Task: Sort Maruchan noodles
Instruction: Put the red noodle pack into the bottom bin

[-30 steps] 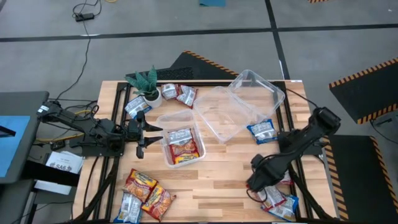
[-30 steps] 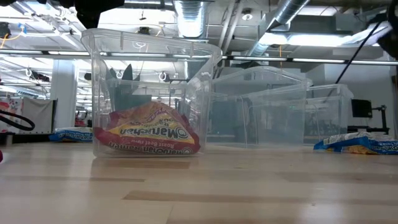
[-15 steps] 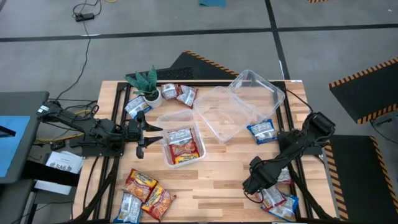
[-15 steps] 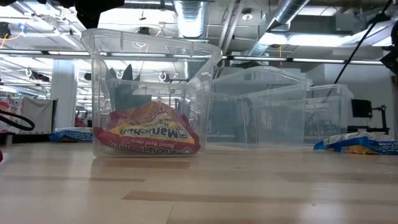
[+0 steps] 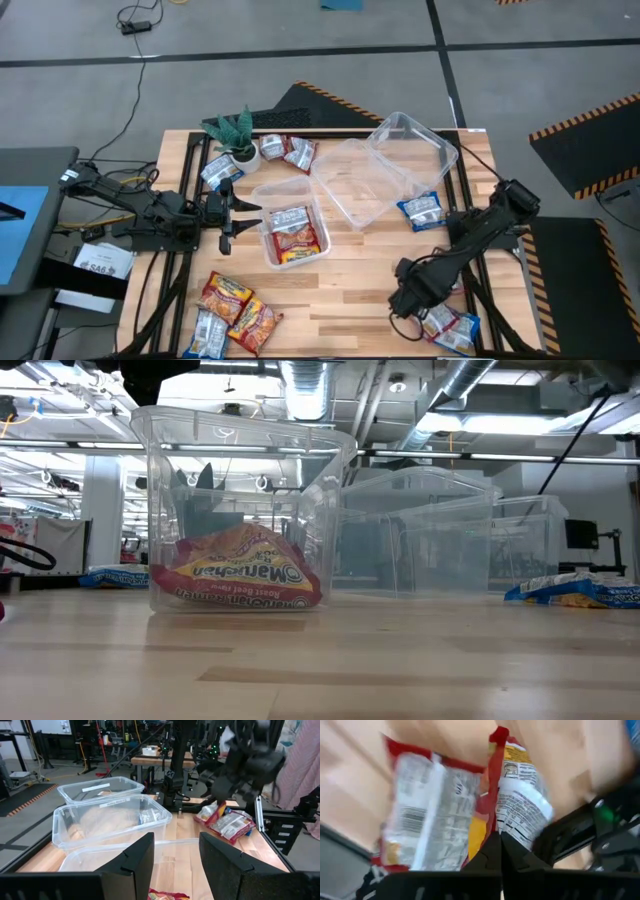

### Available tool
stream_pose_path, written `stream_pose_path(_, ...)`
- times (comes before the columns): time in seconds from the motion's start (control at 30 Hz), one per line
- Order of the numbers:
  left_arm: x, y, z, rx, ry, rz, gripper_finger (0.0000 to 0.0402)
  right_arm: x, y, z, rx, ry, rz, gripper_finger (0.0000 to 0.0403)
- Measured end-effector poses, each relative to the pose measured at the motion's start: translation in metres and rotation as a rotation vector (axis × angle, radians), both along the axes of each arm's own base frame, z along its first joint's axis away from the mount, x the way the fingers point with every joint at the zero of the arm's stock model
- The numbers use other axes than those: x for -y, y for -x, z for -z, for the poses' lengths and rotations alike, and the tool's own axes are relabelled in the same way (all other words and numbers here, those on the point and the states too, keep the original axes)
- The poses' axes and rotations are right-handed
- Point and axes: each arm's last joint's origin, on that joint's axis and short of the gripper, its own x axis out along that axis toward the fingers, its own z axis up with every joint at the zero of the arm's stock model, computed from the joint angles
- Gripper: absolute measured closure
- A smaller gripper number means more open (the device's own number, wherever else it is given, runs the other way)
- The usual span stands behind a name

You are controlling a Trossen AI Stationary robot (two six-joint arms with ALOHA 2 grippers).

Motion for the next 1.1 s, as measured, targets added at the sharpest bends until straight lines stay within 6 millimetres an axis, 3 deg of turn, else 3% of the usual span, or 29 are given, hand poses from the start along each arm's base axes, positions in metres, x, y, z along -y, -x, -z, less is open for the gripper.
stream_pose_path(0.37,0.000,0.000,0.000,0.000,0.000,0.000,0.0257,-0.004,-0.021,-0.085,0.404,0.094,-0.175,0.0397)
stream_pose_path(0.57,0.000,0.000,0.000,0.000,0.000,0.000,0.0257,0.007,-0.032,-0.134,0.634,0.171,-0.332,0.0397)
stream_pose_path(0.73,0.000,0.000,-0.001,0.008,0.003,0.000,0.0257,0.032,-0.051,-0.162,0.782,0.328,-0.428,0.0397)
stream_pose_path(1.1,0.000,0.000,-0.001,0.006,-0.013,-0.001,0.0257,0.108,-0.126,-0.185,1.040,0.499,-0.566,0.0397)
